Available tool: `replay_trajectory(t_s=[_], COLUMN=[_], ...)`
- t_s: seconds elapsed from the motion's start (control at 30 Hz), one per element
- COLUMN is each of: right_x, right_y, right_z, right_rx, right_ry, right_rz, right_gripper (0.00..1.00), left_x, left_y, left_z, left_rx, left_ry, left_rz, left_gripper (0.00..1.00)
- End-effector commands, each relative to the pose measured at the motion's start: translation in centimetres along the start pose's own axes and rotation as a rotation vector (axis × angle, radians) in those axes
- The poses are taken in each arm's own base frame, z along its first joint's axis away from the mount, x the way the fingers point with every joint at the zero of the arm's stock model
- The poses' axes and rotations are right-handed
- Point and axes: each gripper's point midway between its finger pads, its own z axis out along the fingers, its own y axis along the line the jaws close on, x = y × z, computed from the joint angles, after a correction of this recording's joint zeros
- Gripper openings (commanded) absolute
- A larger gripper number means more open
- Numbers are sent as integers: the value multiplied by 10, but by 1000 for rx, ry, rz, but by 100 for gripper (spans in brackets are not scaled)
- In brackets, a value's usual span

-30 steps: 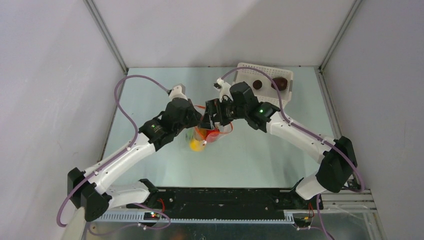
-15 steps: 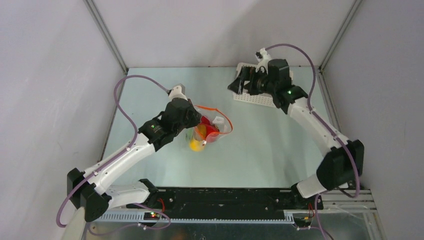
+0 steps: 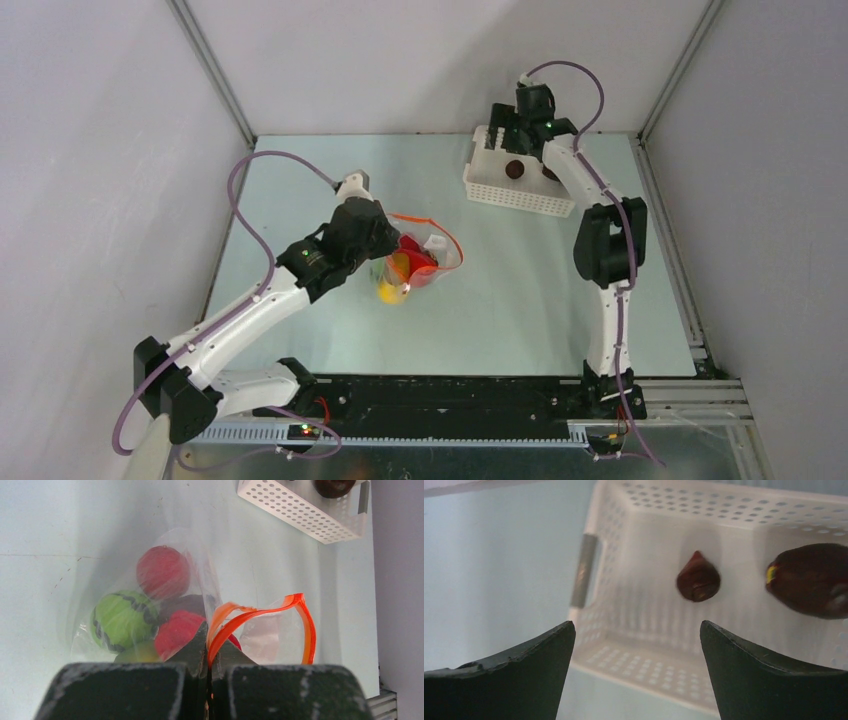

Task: Place the food in the zip-top bag and seal the zipper
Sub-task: Pick up the fake fruit from the bin.

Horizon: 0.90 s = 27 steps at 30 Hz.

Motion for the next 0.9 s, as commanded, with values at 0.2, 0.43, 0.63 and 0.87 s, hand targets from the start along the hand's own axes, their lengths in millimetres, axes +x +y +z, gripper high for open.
replay_trajectory(t_s=[0.2, 0.43, 0.63, 0.87], right_x=[-13, -5, 3, 9], right_y=[-57, -67, -70, -75], right_z=[69, 102, 117, 121], right_rx=[169, 153, 136, 147], right_ry=[-43, -66, -63, -32], right_rz=[-59, -85, -68, -55], right_gripper=[99, 96, 92, 82], left_x=[-20, -22, -23, -24], left_y=[-5, -7, -7, -6], left_z=[-1, 4, 5, 8], left_rx=[-14, -22, -27, -37], left_ry=[-48, -42, -41, -36], left_rz=[8, 17, 19, 24], left_gripper=[0, 0, 0, 0])
